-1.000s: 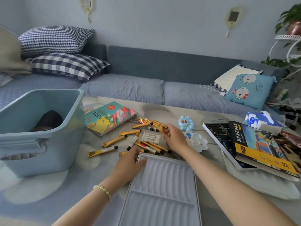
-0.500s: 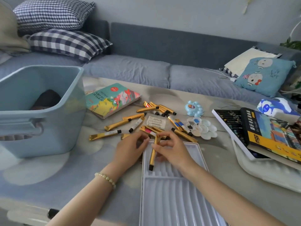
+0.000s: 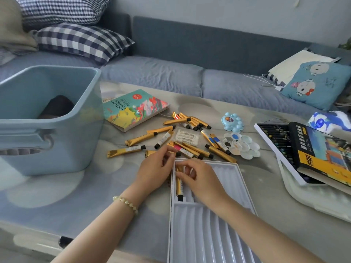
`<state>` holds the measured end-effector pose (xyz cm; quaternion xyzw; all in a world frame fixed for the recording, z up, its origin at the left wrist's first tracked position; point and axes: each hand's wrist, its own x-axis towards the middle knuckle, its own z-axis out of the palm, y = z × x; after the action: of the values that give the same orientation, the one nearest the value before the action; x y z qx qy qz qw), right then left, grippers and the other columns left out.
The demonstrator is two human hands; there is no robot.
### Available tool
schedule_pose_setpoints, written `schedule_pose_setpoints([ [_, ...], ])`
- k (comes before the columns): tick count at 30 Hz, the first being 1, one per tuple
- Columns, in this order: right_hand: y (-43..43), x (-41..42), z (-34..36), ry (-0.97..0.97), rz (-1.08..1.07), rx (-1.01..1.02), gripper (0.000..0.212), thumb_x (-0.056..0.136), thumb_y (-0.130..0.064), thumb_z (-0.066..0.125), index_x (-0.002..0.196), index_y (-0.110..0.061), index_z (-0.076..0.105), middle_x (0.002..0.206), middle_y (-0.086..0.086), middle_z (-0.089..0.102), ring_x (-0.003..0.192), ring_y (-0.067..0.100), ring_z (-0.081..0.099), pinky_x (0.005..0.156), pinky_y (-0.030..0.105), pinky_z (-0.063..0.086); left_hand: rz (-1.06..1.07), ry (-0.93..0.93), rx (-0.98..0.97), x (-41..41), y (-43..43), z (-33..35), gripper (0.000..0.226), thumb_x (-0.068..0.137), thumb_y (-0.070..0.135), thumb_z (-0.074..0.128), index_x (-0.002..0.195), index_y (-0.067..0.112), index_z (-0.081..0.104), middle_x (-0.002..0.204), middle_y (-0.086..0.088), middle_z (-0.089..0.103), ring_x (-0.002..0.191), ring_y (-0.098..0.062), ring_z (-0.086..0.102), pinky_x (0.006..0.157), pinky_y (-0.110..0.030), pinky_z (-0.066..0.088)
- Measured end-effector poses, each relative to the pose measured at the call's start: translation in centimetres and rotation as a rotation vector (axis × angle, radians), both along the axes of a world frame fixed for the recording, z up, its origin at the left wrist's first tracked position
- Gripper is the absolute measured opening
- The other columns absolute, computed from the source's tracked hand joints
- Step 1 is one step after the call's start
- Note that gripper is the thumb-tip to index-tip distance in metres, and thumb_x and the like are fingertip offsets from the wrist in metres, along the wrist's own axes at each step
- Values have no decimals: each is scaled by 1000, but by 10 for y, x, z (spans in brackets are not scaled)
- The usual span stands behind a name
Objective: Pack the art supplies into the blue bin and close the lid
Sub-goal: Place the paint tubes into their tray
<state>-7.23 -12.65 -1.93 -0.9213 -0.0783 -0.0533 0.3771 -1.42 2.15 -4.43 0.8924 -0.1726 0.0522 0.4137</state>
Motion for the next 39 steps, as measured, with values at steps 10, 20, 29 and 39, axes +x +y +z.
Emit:
schedule_pose_setpoints([
  [10, -17, 71, 31, 6, -24, -306, 25, 90, -26, 61, 113, -18, 68, 110, -3, 68, 92, 7, 60, 82, 24, 48, -2, 9, -44, 0, 0, 3, 16, 86, 37, 63, 101, 34, 58, 92, 19, 64, 69, 1, 54, 59, -15, 40],
  [20, 9, 109, 30, 82, -68, -564, 26, 86, -24, 65, 110, -14, 65, 104, 3, 67, 94, 19, 63, 82, 32, 52, -10, 2, -19, -5, 1, 9, 24, 78, 42, 70, 97, 41, 54, 93, 23, 61, 77, 16, 48, 60, -13, 34],
  [29, -1, 108, 30, 70, -66, -572, 19, 83, -28, 63, 72, -14, 58, 77, 3, 57, 72, 19, 54, 61, 28, 38, -7, 36, -27, -3, 1, 7, 21, 78, 42, 70, 95, 40, 58, 92, 23, 63, 71, 5, 51, 62, -20, 40],
  [39, -33, 62, 56, 79, -84, 542, 20, 91, -12, 59, 109, -16, 66, 88, 0, 74, 77, 3, 69, 57, 16, 52, -61, 21, -6, -1, 2, 5, 20, 81, 45, 66, 98, 37, 60, 91, 19, 64, 68, 1, 51, 58, -17, 36],
])
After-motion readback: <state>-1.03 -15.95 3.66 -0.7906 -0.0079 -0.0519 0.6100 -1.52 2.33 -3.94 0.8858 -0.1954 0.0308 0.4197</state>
